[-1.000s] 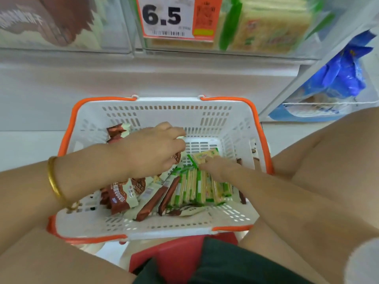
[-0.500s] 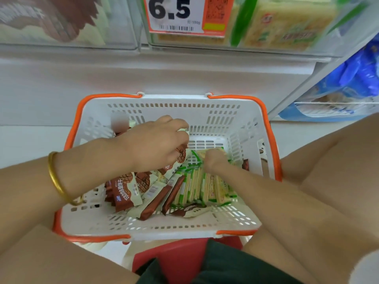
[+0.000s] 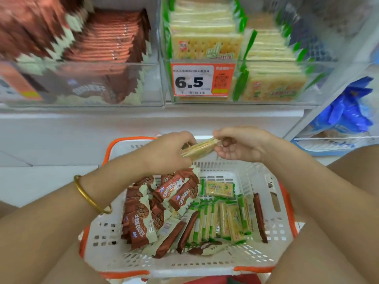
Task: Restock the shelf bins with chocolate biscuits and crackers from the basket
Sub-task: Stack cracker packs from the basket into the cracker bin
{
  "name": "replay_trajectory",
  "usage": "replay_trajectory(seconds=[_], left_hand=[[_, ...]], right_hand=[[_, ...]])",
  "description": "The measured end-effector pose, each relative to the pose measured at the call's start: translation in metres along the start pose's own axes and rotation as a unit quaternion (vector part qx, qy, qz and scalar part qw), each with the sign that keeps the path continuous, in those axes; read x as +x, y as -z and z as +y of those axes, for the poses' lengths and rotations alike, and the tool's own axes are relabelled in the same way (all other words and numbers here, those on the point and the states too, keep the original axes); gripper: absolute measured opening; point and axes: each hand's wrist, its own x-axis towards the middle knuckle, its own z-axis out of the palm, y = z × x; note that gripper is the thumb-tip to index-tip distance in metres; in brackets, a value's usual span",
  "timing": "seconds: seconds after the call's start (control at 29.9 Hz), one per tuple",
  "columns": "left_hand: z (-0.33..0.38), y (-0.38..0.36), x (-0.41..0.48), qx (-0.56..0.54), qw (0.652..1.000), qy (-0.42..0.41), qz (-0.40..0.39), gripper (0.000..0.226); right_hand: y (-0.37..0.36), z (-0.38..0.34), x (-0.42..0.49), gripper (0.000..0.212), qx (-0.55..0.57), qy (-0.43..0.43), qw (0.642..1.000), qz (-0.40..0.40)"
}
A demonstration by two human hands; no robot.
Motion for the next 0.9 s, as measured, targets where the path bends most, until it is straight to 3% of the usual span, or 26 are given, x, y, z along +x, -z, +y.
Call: replay_trajectory(seconds=[0.13,0.27,0.4,0.47,0.53,0.6,0.67,0.74,0.9], left_hand=[[-0.003,0.036,-0.011,-0.225,0.973,0.047,-0.001,0.022],[-0.006,0.052,-0.018,-0.289,0.956,0.054,0.009,0.018],[-0.001,0.061,-0.024,-0.331,0.943,0.018,0.038,0.019],[0.005,0.065,-0.026,-0.363,0.927,-0.018,0.09,0.021],[0.011,0.07,-0.026,-0.371,0.904,-0.07,0.199,0.028],[0.013,0.073,-0.023,-0.295,0.884,-0.128,0.339,0.037],[0.014,0.075,-0.02,-0.174,0.868,-0.158,0.436,0.038],[0.012,0.074,-0.016,-0.078,0.863,-0.174,0.468,0.037],[0.007,0.066,-0.005,0.094,0.87,-0.175,0.452,0.041]], right_hand=[[0.001,-0.007,-0.014,0.036,-0.17,0.135,0.975,0.038],[-0.002,-0.018,-0.034,0.029,-0.149,0.229,0.96,-0.061],[0.0,-0.026,-0.05,0.035,-0.19,0.274,0.942,-0.046],[0.002,-0.035,-0.061,0.037,-0.172,0.308,0.935,-0.028],[0.004,-0.052,-0.074,0.033,-0.144,0.375,0.916,0.012],[0.006,-0.072,-0.083,0.022,-0.133,0.447,0.88,0.085],[0.008,-0.091,-0.085,0.024,-0.144,0.501,0.837,0.163],[0.008,-0.104,-0.08,0.026,-0.173,0.525,0.807,0.209],[-0.002,-0.107,-0.059,0.026,-0.309,0.524,0.738,0.291]])
